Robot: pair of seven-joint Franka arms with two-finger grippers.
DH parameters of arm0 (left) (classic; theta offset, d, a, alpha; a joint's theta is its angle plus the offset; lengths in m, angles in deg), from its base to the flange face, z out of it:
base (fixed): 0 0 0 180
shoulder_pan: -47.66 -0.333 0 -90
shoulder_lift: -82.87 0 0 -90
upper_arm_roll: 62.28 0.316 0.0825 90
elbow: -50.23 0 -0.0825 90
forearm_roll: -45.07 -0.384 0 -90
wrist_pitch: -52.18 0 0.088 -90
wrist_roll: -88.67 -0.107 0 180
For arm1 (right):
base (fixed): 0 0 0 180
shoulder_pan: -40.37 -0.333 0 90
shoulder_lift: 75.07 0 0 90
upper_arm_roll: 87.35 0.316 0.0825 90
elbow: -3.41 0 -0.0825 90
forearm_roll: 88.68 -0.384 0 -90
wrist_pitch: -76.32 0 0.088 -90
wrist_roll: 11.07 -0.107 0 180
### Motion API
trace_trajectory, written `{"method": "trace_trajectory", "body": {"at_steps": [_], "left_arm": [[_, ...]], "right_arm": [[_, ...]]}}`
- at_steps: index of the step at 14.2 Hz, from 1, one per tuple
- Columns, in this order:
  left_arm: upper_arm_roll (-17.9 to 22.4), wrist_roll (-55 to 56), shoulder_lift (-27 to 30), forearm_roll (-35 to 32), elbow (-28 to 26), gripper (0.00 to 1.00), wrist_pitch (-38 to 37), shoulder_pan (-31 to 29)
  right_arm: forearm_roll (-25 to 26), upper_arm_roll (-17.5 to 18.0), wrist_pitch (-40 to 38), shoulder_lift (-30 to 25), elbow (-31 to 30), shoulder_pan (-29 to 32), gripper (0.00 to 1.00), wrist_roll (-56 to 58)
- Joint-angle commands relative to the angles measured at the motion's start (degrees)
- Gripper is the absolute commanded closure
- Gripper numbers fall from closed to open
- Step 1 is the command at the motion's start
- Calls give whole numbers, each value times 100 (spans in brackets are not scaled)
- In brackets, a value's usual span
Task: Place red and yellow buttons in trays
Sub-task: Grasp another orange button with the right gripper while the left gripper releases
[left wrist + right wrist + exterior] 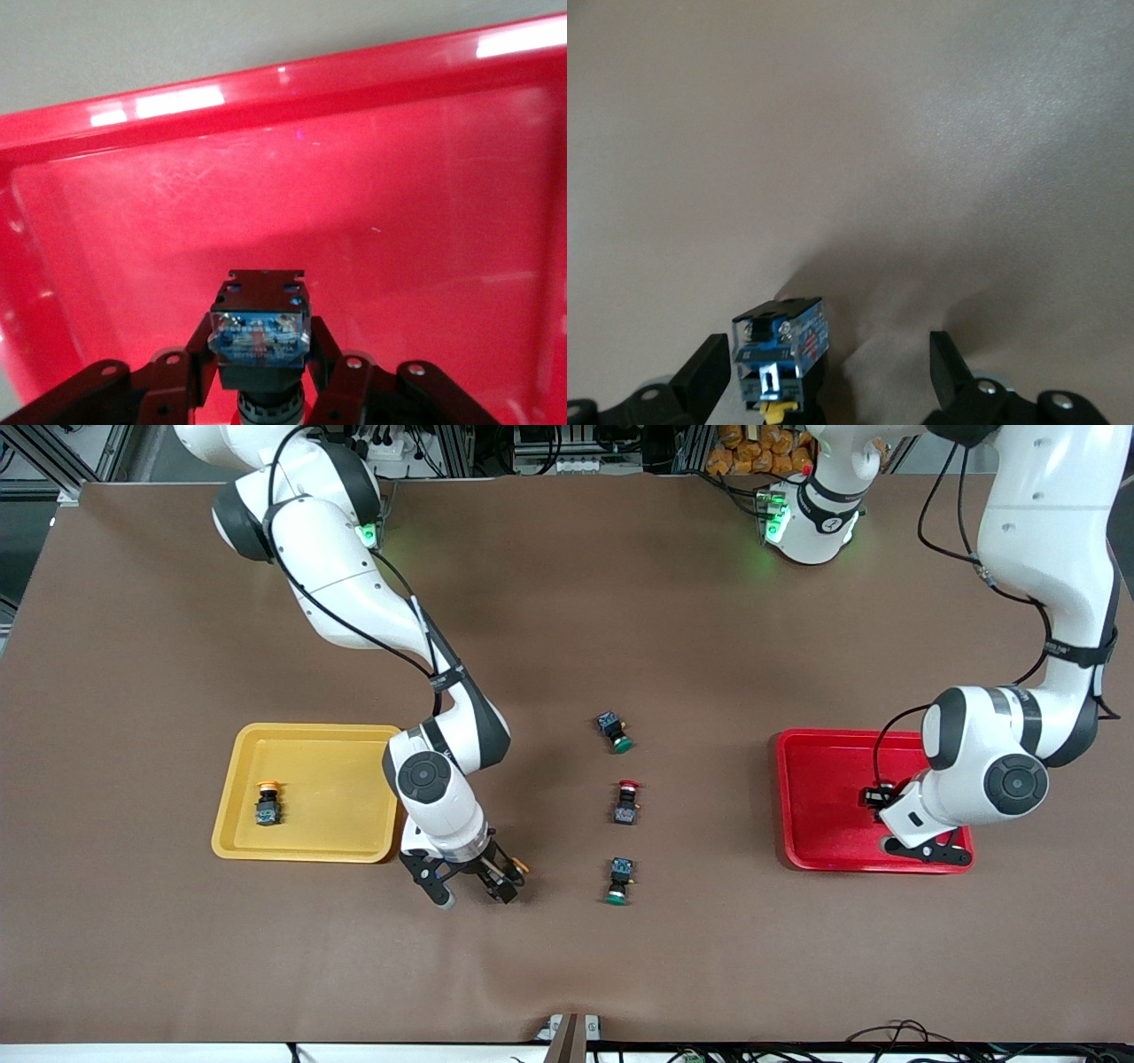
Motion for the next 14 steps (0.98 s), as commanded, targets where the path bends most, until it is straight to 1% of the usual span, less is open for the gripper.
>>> {"method": "trace_trajectory", "body": {"at_steps": [1,3,4,6,8,10,12,13,14], "left_arm": [[-67,-126,-114,-126,-31,74,213,-230],[-67,-161,-123,-126,-49,73,213,-257],[-67,-153,-149,-126,-49,72,213,-257],[-67,-153,-158,-117,-58,71,213,-292],[-67,-153,-123,-117,-171,68,187,-301],[-76,-153,-97,-109,-330,68,178,-406],[-76,-161,-88,-109,-365,67,178,-406],[-76,-162,-88,-109,-365,61,178,-406],[-68,-162,-88,-109,-365,36,178,-406]], "right_arm": [[78,-198,17,156,270,-139,42,-273],[78,-206,8,156,261,-139,88,-264],[87,-206,8,156,261,-139,100,-246],[87,-206,-9,138,261,-113,100,-203],[69,-198,-236,-36,261,-43,100,-159],[43,-189,-1025,-300,261,10,100,-106],[-27,-145,-1711,-765,261,203,100,235],[-140,-145,-2106,-941,261,299,100,516],[-281,-127,-2554,-1152,261,396,100,832]]}}
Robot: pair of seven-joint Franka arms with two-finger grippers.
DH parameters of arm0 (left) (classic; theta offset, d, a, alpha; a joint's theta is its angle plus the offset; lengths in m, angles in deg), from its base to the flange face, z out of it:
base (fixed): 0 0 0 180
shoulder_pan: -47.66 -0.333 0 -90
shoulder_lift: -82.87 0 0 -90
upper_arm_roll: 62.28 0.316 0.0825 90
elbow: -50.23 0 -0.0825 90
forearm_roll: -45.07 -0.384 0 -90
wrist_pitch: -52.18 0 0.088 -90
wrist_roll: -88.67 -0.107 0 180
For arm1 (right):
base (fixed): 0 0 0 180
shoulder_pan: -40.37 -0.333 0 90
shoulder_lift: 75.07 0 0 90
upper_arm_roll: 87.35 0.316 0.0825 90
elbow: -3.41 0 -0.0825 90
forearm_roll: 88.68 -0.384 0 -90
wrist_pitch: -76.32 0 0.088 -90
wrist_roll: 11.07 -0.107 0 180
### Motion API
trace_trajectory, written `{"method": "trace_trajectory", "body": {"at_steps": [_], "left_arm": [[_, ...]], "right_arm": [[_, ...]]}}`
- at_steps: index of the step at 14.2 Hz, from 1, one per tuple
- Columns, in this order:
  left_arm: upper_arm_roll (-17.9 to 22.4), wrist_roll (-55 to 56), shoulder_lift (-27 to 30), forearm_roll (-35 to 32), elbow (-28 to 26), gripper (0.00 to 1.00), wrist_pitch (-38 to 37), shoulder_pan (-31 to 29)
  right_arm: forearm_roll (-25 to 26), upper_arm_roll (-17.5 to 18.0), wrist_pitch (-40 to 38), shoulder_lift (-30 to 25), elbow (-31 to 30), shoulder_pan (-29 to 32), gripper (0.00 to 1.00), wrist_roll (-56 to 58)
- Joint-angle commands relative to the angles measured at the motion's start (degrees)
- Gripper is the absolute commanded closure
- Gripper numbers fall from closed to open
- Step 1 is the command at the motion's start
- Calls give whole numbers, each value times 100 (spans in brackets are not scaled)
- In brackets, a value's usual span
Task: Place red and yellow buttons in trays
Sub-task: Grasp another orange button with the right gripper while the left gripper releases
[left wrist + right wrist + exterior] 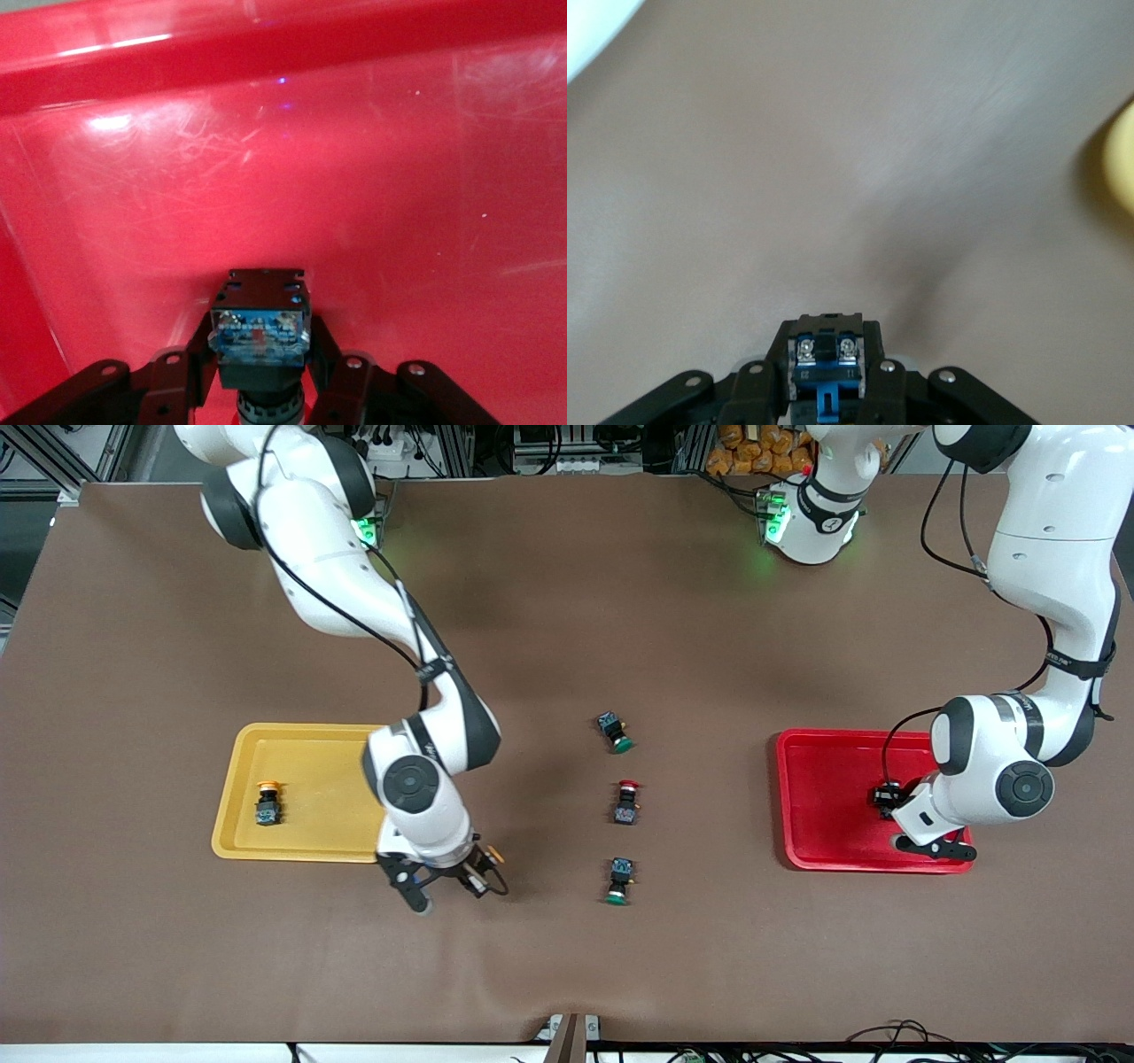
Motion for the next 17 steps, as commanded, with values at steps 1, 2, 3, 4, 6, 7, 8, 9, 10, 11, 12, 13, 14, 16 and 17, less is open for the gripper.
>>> {"method": "trace_trajectory", "body": {"at_steps": [1,2,3,4,6,7,8,9,10,11,12,13,14,16,17], "left_arm": [[-36,-34,104,-108,-207,0,12,-87],[-45,-34,121,-108,-190,0,3,-87],[-45,-25,148,-100,-181,0,-15,-87],[-45,-25,244,-82,-181,0,-102,-79],[-141,19,507,-38,-146,0,-522,-9],[-324,28,647,-38,-111,0,-725,-26],[-457,45,771,-21,-85,0,-883,-17],[-588,80,876,5,-32,0,-998,-17],[-764,246,921,32,64,0,-1130,-17],[-948,491,956,67,196,0,-1261,-17],[-1133,676,965,76,319,0,-1411,-17],[-1335,861,965,76,459,0,-1508,-26],[-1528,1080,957,76,574,0,-1578,-8],[-1941,1642,939,76,741,0,-1597,35],[-2143,1845,887,67,837,0,-1588,36]], "right_arm": [[-315,100,-1207,-773,-171,335,100,978],[-333,100,-1760,-1028,-188,431,100,1461],[-351,91,-2227,-1317,-249,545,100,1858],[-386,82,-2632,-1581,-354,677,100,2262],[-386,74,-2951,-2292,-975,923,100,3053],[-386,65,-2935,-2696,-1467,1012,100,3396],[-386,56,-2917,-3057,-1898,1143,100,3783],[-378,56,-2917,-3287,-2215,1327,100,4213],[-360,47,-2926,-3411,-2445,1398,100,4583],[-325,39,-2882,-3464,-2630,1477,100,4865],[-307,30,-2821,-3474,-2780,1530,100,5041],[-272,30,-2672,-3465,-2964,1601,100,5269],[-263,30,-2401,-3474,-3227,1653,100,5489],[-263,30,-1585,-3456,-3885,1733,100,5868],[-263,30,-1120,-3447,-4254,1742,100,5974]]}}
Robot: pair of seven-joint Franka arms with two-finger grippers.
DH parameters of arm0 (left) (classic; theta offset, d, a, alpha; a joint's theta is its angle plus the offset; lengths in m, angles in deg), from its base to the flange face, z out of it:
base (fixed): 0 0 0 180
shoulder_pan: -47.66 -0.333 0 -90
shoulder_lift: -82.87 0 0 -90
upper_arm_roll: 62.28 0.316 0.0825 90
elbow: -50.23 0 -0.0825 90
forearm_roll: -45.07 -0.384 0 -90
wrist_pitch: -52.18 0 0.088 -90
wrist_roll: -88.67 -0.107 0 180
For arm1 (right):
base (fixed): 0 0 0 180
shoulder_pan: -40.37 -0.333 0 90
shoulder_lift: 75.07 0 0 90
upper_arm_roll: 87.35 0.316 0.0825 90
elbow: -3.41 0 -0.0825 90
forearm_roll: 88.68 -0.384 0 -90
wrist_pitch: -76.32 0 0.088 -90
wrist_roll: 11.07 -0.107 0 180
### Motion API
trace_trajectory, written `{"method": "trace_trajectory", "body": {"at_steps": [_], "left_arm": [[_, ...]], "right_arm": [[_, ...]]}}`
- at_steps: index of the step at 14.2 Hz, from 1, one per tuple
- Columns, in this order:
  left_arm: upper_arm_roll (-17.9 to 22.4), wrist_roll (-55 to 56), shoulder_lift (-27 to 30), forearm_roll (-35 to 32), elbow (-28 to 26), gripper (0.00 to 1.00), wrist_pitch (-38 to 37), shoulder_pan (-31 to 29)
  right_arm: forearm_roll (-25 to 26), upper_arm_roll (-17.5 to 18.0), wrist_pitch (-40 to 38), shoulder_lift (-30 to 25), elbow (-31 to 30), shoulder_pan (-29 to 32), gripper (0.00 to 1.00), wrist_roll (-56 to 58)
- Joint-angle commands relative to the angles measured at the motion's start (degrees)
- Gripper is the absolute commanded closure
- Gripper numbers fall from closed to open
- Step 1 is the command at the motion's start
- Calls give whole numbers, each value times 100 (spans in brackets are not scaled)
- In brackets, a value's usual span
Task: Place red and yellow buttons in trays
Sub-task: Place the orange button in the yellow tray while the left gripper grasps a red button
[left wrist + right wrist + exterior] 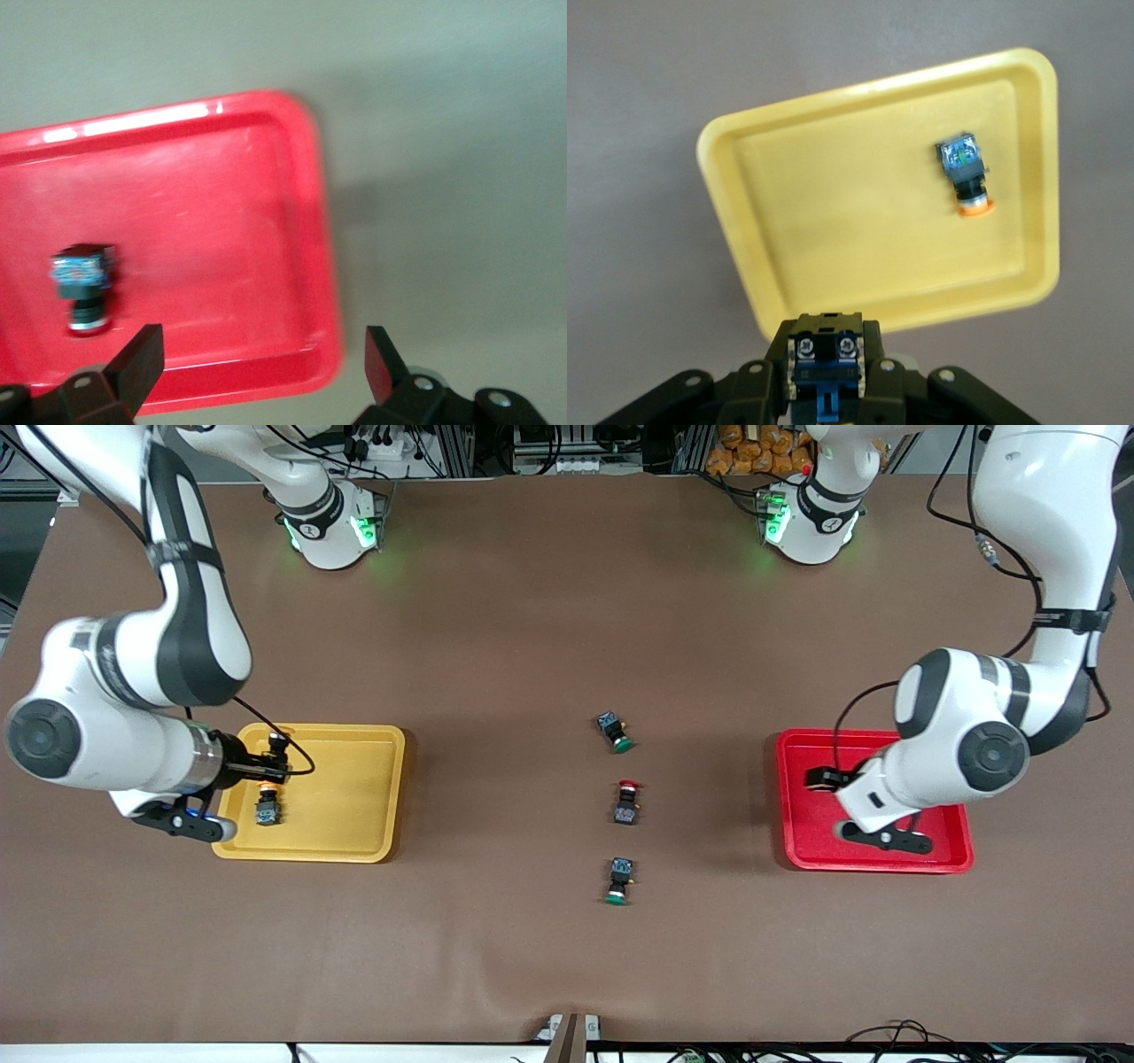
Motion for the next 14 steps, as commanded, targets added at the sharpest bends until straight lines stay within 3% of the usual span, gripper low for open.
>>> {"method": "trace_trajectory", "body": {"at_steps": [1,4,8,11,12,13,14], "left_arm": [[-466,442,-120,47,324,0,-145,24],[-591,1213,-409,47,605,0,-101,498],[-547,2147,-813,-15,764,0,302,1122],[-538,2385,-1130,-32,895,0,829,1377],[-469,2455,-1226,-50,913,0,1022,1465],[-329,2473,-1288,-93,914,0,1207,1657],[-84,2482,-1341,-111,914,0,1313,1912]], "right_arm": [[18,69,1202,-155,-1115,76,100,327],[9,78,2426,125,-1662,84,100,590],[9,87,3069,670,-1672,75,100,696],[9,87,3211,785,-1663,58,97,696],[9,87,3211,785,-1663,49,87,696],[9,87,3202,785,-1663,58,65,705],[9,87,3185,785,-1663,49,20,705]]}}
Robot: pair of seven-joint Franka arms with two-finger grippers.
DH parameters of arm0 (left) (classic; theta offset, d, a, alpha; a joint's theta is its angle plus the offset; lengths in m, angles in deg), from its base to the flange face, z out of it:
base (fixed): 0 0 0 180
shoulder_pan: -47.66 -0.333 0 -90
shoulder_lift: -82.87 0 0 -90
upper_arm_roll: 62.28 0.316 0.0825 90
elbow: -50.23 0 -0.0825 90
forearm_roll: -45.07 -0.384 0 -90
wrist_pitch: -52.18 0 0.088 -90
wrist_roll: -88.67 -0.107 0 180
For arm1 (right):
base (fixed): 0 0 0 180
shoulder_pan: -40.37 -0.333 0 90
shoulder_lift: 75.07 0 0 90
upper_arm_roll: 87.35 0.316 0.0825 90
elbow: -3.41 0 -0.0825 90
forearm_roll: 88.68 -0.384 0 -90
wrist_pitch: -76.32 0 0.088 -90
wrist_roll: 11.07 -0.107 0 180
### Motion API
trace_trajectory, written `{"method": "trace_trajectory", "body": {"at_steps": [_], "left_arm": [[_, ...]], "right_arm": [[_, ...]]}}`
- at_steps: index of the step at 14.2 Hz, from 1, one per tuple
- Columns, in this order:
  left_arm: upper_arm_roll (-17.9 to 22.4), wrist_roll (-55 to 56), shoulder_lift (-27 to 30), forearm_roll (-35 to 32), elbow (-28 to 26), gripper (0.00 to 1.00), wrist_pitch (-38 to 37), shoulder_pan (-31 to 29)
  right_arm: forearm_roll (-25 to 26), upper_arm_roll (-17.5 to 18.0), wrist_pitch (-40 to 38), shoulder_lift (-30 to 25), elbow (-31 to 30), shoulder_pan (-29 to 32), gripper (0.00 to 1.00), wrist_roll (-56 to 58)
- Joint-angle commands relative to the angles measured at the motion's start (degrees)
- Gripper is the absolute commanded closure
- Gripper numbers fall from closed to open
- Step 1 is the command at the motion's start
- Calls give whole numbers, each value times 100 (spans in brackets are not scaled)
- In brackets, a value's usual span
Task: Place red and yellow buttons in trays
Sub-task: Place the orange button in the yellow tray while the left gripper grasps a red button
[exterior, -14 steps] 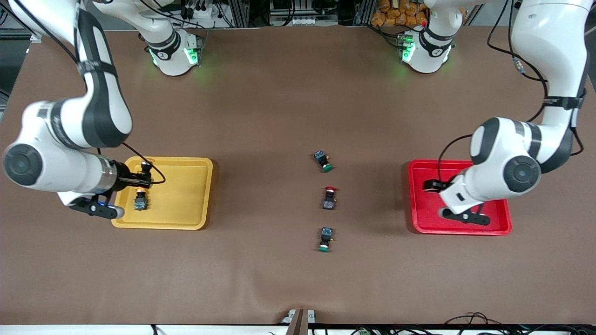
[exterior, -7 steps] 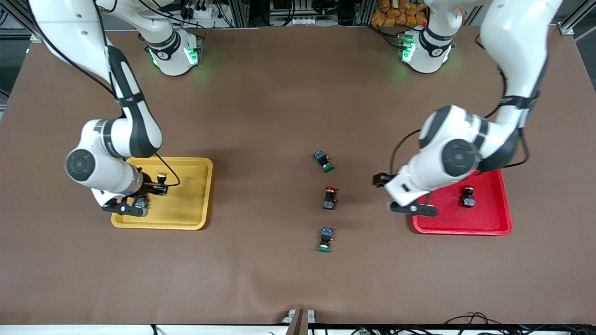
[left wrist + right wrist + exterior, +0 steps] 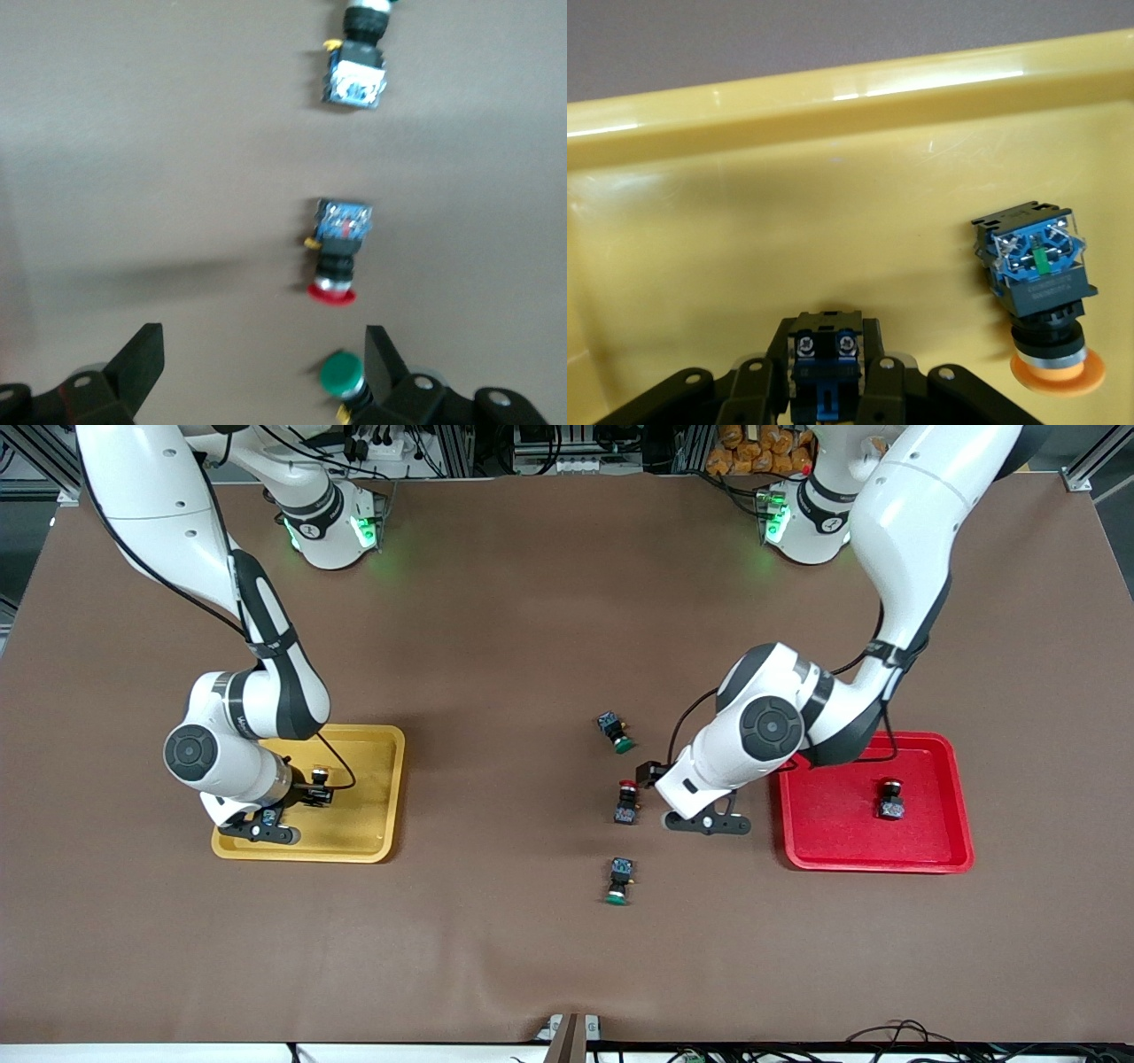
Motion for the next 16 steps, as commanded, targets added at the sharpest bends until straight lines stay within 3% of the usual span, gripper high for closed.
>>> {"method": "trace_trajectory", "body": {"at_steps": [1,3,5,10,14,16], "left_arm": [[688,175,-203,-107,211,0,279,766],[1347,315,-317,-99,290,0,456,1478],[1657,526,-554,-90,465,0,491,1849],[1667,571,-923,-90,554,0,895,1938],[1676,544,-1117,-107,545,0,1247,2017],[1676,544,-1126,-107,545,17,1247,2017]], "right_arm": [[8,43,-44,-66,14,22,0,83],[8,43,-158,-153,23,22,0,75],[8,43,-700,-441,128,65,0,83],[17,-89,-2011,-1654,173,214,0,495],[552,-98,-3205,-2954,111,618,0,970],[702,-107,-3506,-3578,24,820,0,1137]]}}
